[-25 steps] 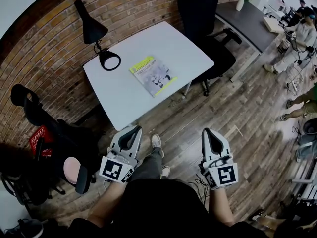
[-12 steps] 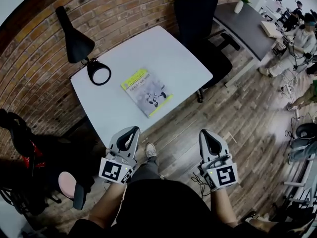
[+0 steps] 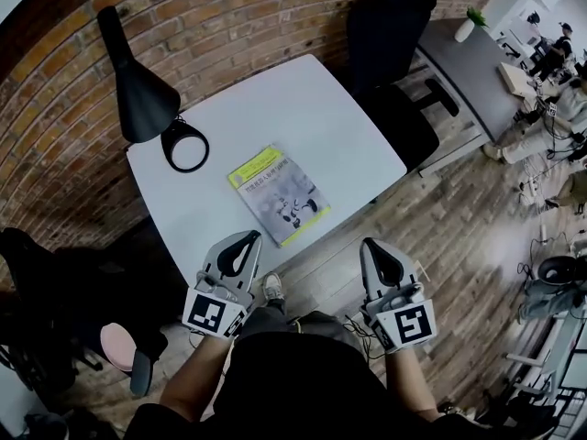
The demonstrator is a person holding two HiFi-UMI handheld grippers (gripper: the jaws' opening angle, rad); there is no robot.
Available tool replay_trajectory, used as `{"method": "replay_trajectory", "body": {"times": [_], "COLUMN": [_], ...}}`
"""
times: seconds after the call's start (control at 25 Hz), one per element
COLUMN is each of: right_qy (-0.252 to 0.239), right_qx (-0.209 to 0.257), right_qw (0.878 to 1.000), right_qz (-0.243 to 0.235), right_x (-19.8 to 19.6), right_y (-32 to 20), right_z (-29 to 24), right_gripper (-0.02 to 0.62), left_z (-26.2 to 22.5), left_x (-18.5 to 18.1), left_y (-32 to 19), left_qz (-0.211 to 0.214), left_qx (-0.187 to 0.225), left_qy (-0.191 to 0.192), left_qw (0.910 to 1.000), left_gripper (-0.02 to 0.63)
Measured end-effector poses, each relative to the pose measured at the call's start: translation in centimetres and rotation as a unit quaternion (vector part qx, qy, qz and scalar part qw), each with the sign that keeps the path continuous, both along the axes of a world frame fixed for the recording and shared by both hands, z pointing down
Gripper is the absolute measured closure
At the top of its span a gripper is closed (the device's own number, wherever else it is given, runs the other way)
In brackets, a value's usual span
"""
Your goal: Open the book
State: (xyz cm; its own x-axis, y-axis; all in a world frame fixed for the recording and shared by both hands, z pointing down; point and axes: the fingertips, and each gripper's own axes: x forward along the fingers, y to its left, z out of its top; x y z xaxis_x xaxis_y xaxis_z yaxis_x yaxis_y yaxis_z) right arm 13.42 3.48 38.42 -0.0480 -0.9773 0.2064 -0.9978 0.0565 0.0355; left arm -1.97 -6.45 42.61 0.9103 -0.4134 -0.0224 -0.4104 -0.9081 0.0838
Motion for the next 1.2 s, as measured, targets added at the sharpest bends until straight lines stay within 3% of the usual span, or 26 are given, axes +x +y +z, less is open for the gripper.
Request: {"method": "replay_trajectory", "body": {"times": [0.32, 0.76, 1.2], "right_qy": [-0.008, -0.032, -0.059], "right_qx": [-0.010, -0.013, -0.078], "right_qw": [1.000, 0.996, 0.988], "right_qz": [-0.020, -0.077, -0.117], "right_x": [1.9, 4.3, 5.1], "right_y": [-2.6, -7.3, -10.7], "right_z": [0.9, 3.6, 10.2], "right_gripper": [0.581, 0.581, 0.578], "left_z": [0.4, -2.0, -1.2], "left_x": [1.9, 1.1, -0.1], "left_y": [-1.3, -1.9, -1.5], "left_qz": [-0.014, -0.101, -0.143], "left_qx": [-0.006, 0.017, -0.003], "left_qy": [-0.010, -0.029, -0.045], "left_qw": [0.9998, 0.9944, 0.9887], "left_gripper": [0.574, 0.574, 0.574]}}
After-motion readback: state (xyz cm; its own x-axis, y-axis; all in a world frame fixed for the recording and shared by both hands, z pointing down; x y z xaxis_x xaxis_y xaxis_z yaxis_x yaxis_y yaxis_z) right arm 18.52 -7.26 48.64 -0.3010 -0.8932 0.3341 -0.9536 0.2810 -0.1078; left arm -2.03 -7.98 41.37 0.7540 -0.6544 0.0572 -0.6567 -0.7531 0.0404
